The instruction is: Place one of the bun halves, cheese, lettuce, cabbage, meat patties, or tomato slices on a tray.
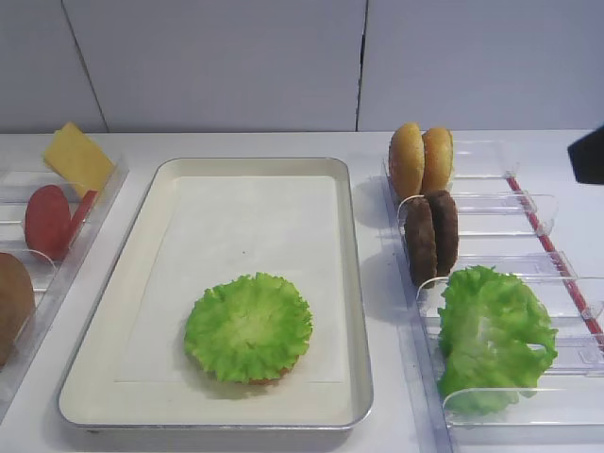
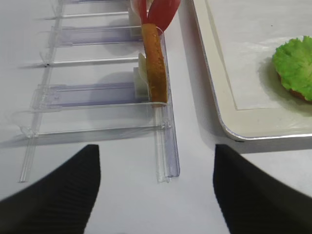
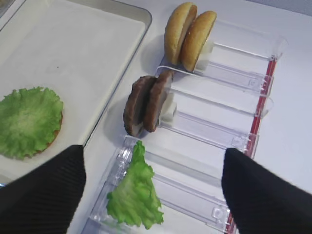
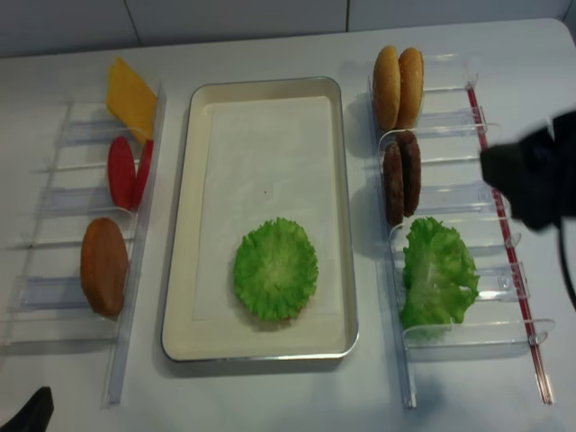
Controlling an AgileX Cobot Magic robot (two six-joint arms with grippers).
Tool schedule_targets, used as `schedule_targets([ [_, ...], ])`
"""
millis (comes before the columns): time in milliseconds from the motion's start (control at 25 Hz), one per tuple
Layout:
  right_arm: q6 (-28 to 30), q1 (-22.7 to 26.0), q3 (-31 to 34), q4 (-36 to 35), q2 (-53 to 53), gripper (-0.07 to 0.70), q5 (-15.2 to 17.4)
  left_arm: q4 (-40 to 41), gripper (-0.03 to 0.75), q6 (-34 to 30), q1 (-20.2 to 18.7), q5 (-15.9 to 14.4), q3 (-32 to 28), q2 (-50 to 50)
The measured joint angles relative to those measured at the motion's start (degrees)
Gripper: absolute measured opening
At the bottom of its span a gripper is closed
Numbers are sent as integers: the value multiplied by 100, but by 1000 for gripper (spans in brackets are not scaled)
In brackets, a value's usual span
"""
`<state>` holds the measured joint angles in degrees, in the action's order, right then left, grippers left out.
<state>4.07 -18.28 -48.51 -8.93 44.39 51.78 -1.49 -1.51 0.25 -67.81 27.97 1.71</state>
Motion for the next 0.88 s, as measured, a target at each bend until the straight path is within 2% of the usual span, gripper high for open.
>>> schedule_targets([
  [200, -375, 0, 606, 149, -1325, 603, 177, 0, 482, 0, 0, 0, 0, 0],
  [320, -497, 0, 773, 403, -2083, 603, 472, 0, 483, 0, 0, 0, 0, 0],
  [520, -766, 0, 840, 805, -2768, 603, 1008, 0, 482, 0, 0, 0, 0, 0],
  [880, -942, 0, 1550, 959, -3642, 602, 1214, 0, 483, 0, 0, 0, 0, 0],
])
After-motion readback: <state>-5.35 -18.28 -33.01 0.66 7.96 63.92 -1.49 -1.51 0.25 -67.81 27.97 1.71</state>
